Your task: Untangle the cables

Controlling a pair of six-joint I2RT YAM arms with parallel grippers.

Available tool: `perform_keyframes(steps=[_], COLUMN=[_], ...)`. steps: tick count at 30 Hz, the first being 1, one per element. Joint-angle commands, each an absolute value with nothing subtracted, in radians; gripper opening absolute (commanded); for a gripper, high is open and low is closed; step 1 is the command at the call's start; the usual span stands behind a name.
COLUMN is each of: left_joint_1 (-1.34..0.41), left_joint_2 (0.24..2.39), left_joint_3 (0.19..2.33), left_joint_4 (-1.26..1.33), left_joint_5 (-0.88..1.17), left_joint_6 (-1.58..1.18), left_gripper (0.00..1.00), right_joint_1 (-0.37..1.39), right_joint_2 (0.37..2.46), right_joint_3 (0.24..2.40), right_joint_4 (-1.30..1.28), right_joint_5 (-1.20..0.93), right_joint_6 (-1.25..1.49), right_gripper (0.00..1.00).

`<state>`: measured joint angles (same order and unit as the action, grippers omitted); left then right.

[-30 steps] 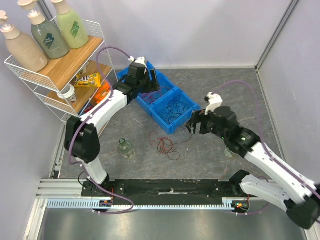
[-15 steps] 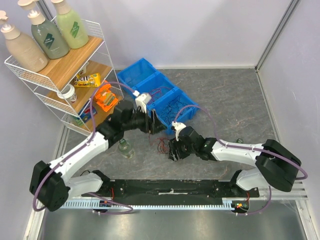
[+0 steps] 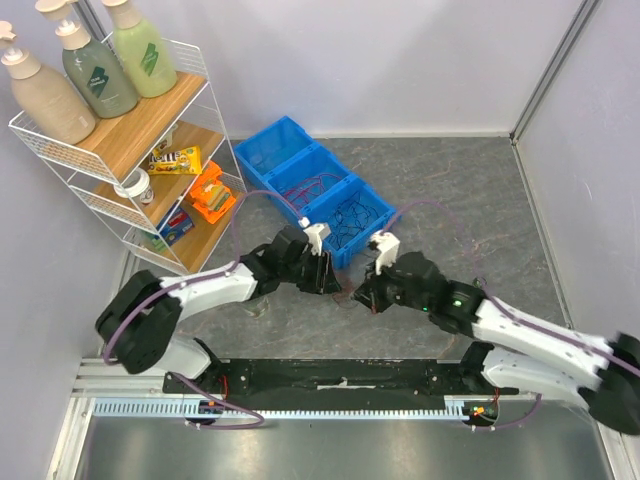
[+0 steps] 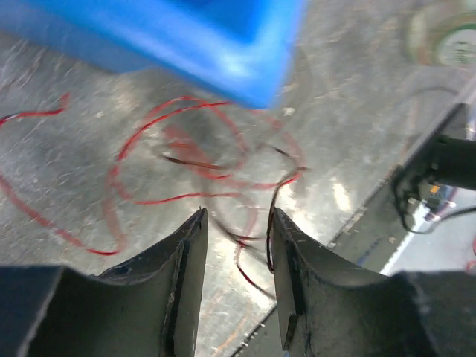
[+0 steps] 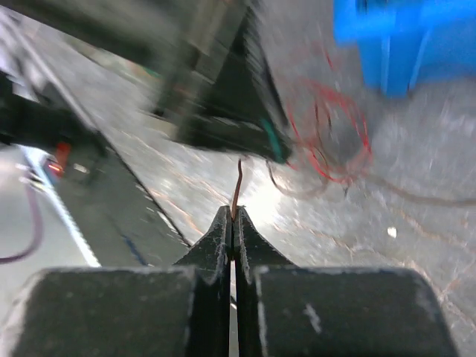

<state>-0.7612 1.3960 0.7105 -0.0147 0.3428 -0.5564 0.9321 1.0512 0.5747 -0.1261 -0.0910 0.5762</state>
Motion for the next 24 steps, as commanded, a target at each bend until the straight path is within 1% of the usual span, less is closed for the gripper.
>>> perform_keyframes(steps=[1, 3, 6, 9, 12, 15, 20, 24], left_joint_1=[-0.765, -0.764, -0.765, -0.764, -0.765, -0.764, -0.765, -0.765], left_joint_2=[1.512, 1.560, 1.598, 1.603, 1.586, 1.566, 1.548, 1.545], left_joint_3=[0.698, 0.704, 0.703, 0.693, 0.677, 0.657, 0.644, 0.657], left_joint_4=[0.045, 0.023, 0.017, 0.011, 0.008, 0.006, 0.006, -0.024], left_joint_5=[0.249, 0.216, 0.198, 0.184, 0.170, 0.146, 0.120, 0.117], left_joint_6=[-0.632, -0.637, -0.640, -0.644, -0.646, -0.640, -0.634, -0.620], left_gripper=[0.45, 0.45, 0.45, 0.45, 0.45, 0.45, 0.47, 0.47], right_joint_1=[0.937, 0.937, 0.937, 0.937, 0.937, 0.937, 0.937, 0.939], right_joint_2=[0.789, 0.715, 0.678, 0.689, 0.709, 0.733, 0.739, 0.727], right_joint_3=[0.670, 0.763, 0.921, 1.104, 1.257, 1.382, 1.509, 1.487], right_joint_4=[-0.164, -0.201, -0.258, -0.316, -0.322, -0.327, -0.301, -0.282], right_joint_5=[-0.078, -0.037, 0.041, 0.144, 0.205, 0.219, 0.229, 0.313], right_joint_6=[0.572, 0.545, 0.460, 0.361, 0.284, 0.204, 0.120, 0.100], right_gripper=[0.00, 0.00, 0.00, 0.00, 0.00, 0.00, 0.00, 0.00])
